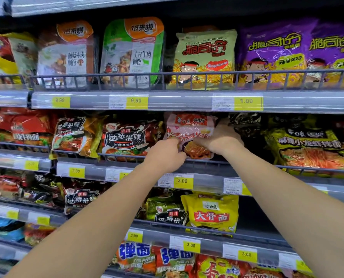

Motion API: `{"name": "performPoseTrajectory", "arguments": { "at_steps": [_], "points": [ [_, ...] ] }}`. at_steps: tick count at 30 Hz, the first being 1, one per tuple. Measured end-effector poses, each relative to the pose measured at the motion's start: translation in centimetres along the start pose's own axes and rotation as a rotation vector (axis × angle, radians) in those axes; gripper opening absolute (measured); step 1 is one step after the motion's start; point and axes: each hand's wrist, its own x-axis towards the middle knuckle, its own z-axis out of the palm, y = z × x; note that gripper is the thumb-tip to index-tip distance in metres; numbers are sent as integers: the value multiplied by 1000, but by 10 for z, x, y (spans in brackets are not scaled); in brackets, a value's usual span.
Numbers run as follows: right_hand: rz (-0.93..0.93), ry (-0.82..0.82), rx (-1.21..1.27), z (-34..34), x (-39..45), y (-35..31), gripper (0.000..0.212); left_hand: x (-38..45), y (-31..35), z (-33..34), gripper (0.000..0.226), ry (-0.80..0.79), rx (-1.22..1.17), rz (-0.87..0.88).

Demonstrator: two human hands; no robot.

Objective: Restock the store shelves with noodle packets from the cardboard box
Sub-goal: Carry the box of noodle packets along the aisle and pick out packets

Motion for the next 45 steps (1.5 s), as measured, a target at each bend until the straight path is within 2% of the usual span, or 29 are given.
{"name": "performPoseTrajectory", "arguments": {
  "at_steps": [3,7,8,13,18,22,25,30,35,38,42,45],
  "points": [
    [-59,3,103,-5,-2,5,104,5,-2,2,37,-38,11,21],
    [-165,-24,51,-8,-7,13,50,13,-8,4,34,-81,14,20],
    [-183,-48,69,-8,-7,14,43,15,-9,4,34,-100,30,21],
    [-298,-209,122,-14,-20,17,59,26,-11,5,38,-207,91,39],
    [-310,-185,95,-15,-29,21,53,26,-12,4,42,-237,94,55],
    [-280,-166,29,-19,-36,20,53,16,-10,1,43,-187,98,73],
    [-268,-103,6,-22,-53,12,51,4,-11,-8,35,-115,82,118],
    [-262,23,-58,-23,-100,-1,42,-31,-28,-21,41,43,-18,292],
    [-260,114,-128,-8,-162,-18,40,-69,-56,-22,47,85,-104,421],
    [-248,69,-165,14,-196,-21,52,-101,-73,-18,48,48,-140,390],
    [-271,-15,-189,49,-243,-24,53,-148,-96,-7,48,-12,-140,320],
    [-264,-137,-185,78,-288,-23,56,-199,-114,3,50,-97,-161,251]
  ]
}}
